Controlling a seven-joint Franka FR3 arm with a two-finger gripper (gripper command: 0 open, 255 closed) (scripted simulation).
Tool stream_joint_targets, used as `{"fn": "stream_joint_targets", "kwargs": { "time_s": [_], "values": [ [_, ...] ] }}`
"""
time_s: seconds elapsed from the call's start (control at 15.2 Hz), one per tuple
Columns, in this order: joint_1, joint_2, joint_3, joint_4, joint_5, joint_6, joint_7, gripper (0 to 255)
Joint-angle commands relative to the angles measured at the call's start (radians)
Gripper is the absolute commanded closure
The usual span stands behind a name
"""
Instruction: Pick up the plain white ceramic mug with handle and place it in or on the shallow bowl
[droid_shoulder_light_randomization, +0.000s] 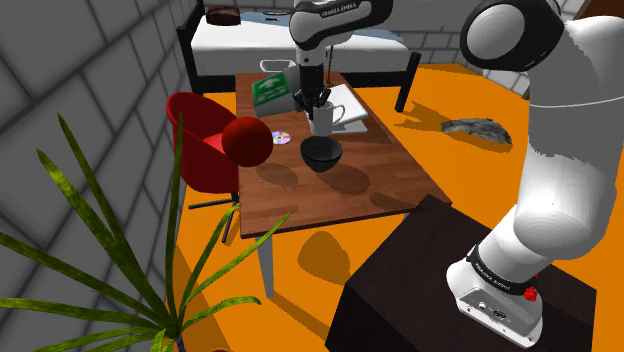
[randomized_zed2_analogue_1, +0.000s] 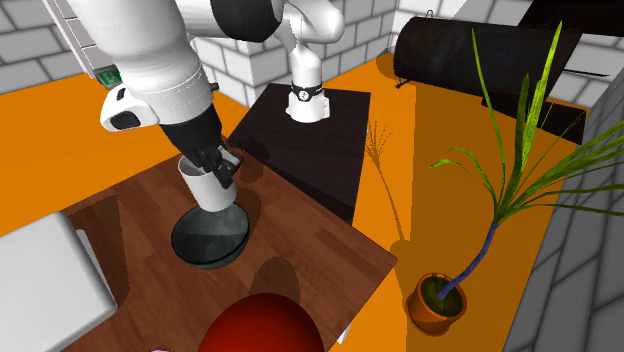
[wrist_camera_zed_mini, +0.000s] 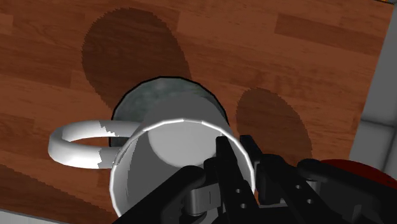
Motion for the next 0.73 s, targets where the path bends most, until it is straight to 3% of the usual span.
{"fn": "stream_joint_targets", "kwargs": {
  "time_s": [0.0, 0.13, 0.66],
  "values": [
    [-0.030, 0.000, -0.012, 0.003, -0.001, -0.003, -0.042, 255],
    [-0.056, 0.001, -0.023, 0.012, -0.002, -0.011, -0.078, 255],
    [-0.056, 0.030, -0.024, -0.053, -0.004, 0.082, -0.077, 255]
  ]
}}
